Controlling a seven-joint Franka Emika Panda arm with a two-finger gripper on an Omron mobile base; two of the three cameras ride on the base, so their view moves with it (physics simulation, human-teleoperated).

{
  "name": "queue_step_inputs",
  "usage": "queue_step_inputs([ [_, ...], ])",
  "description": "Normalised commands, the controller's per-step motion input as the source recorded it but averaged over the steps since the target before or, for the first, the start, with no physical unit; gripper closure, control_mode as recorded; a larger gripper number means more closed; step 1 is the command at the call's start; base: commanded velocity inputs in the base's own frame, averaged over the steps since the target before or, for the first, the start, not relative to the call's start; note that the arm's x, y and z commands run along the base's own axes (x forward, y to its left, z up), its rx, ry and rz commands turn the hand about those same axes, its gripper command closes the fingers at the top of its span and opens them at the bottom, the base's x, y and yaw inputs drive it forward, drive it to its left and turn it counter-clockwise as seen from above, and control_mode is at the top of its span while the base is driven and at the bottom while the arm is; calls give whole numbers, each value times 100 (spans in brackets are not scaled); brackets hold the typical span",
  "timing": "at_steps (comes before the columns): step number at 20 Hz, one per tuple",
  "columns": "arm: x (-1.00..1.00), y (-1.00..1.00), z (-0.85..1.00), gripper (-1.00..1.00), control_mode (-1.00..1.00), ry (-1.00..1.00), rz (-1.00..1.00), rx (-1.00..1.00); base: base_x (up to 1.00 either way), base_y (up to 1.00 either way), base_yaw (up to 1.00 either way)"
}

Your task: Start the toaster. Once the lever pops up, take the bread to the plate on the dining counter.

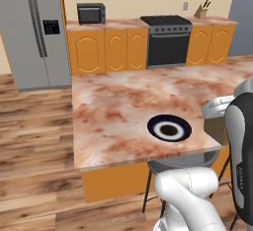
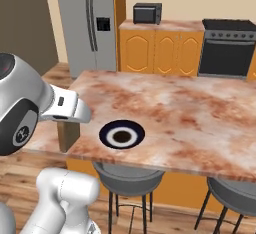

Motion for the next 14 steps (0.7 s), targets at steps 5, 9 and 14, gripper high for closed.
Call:
queue_step_inputs([
  [5,0,0,0,100,100,0,0,0,42,0,0],
  [9,0,0,0,100,100,0,0,0,43,0,0],
  [14,0,0,0,100,100,0,0,0,42,0,0],
])
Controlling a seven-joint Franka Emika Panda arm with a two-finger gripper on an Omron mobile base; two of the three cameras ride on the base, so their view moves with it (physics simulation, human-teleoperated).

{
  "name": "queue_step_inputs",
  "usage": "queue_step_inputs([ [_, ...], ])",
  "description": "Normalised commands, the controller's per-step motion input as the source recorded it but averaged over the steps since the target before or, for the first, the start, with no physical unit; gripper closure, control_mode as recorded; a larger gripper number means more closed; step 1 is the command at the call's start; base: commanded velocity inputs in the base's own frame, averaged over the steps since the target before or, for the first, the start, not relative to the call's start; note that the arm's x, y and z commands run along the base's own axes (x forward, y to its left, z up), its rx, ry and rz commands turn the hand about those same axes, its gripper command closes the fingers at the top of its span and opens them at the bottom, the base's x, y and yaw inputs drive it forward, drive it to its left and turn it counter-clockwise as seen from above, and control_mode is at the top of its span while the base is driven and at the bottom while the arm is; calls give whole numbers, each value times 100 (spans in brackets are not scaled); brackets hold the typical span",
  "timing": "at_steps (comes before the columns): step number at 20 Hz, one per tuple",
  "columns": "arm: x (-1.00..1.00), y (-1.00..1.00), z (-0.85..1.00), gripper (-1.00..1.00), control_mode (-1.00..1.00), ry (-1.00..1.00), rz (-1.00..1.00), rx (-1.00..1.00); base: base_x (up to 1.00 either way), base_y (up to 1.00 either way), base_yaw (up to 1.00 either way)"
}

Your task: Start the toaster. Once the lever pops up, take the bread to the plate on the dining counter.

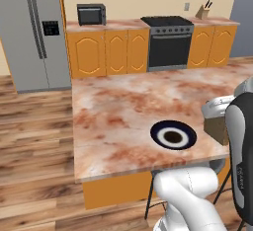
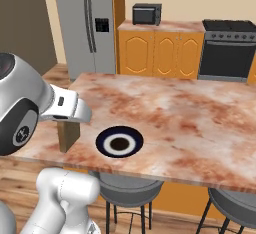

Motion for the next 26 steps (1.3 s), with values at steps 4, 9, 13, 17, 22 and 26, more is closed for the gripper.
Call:
queue_step_inputs([
  [4,0,0,0,100,100,0,0,0,43,0,0],
  [9,21,0,-7,100,-100,0,1,3,14,0,0],
  [13,46,0,-25,100,-100,0,5,12,0,0,0],
  [17,50,-2,-42,100,-100,1,6,14,0,0,0],
  [22,44,-4,-49,100,-100,0,6,12,0,0,0],
  [26,28,-21,-44,100,-100,0,7,9,0,0,0],
])
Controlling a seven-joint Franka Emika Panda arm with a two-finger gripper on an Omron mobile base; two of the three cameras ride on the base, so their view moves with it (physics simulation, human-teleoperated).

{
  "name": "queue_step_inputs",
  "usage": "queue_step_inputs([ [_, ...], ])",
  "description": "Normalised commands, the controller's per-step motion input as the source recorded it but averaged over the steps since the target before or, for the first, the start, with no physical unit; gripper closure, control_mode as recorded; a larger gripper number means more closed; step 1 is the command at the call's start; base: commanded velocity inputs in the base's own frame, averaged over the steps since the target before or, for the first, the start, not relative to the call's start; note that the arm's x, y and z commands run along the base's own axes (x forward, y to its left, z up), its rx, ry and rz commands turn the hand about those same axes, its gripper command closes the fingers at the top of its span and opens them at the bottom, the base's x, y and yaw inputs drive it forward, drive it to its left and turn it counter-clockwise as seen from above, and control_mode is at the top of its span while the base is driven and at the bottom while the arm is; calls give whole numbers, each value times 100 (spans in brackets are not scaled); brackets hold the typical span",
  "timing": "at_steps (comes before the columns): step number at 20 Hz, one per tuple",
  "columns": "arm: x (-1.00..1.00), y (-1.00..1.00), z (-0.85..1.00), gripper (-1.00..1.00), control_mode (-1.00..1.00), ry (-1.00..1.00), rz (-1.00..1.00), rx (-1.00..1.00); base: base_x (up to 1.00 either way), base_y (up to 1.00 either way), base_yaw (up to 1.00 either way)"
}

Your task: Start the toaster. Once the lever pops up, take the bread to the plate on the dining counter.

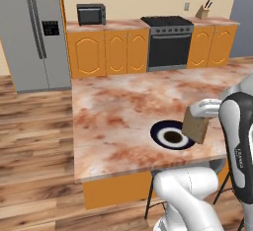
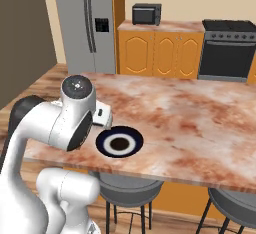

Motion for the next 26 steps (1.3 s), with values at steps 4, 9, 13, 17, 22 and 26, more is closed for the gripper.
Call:
queue_step_inputs([
  [4,28,-17,-37,100,-100,3,6,3,0,0,0],
  [9,37,0,-6,100,-100,20,0,0,0,0,0],
  [13,48,0,-2,100,-100,21,0,0,0,0,0],
  [17,57,0,-19,100,-100,7,0,0,0,0,0],
  [22,59,0,-34,100,-100,0,0,0,0,0,0],
  [26,67,0,-43,100,-100,0,0,0,0,0,0],
])
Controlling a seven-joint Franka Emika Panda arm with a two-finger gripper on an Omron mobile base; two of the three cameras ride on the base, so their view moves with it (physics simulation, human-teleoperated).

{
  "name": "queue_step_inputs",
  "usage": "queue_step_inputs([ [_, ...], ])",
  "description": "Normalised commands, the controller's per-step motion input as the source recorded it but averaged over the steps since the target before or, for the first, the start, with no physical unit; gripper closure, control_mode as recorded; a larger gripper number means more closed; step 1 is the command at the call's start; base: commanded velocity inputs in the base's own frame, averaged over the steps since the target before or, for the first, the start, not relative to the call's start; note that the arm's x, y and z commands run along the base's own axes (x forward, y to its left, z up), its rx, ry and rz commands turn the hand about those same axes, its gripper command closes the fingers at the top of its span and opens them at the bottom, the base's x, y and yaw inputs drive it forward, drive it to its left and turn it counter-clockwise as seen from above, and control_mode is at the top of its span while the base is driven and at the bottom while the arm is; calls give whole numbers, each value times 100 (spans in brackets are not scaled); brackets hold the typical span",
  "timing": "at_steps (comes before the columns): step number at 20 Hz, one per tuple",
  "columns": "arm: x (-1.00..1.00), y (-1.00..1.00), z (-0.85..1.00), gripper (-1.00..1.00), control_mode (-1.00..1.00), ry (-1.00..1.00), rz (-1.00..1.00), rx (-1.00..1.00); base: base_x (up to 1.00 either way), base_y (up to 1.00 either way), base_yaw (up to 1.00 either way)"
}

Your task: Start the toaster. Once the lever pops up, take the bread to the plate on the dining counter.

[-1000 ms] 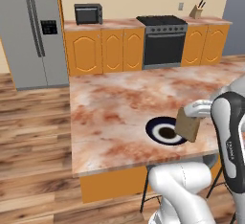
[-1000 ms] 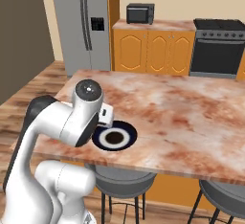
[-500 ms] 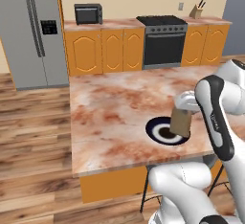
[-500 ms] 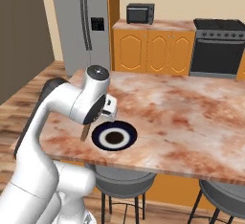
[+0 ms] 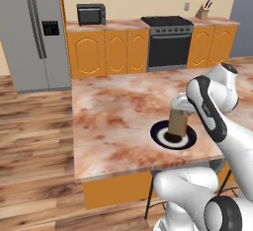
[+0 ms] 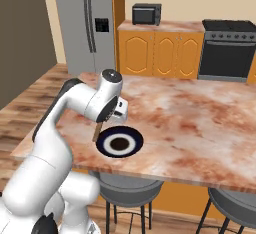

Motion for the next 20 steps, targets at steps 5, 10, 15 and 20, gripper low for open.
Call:
queue_step_inputs([
  [5,66,0,-38,100,-100,0,0,2,0,0,0],
  [10,50,0,-34,100,-100,0,2,4,0,0,0],
  [15,23,0,-35,100,-100,0,1,4,0,0,0],
  [20,11,0,-28,100,-100,0,0,1,0,0,0],
])
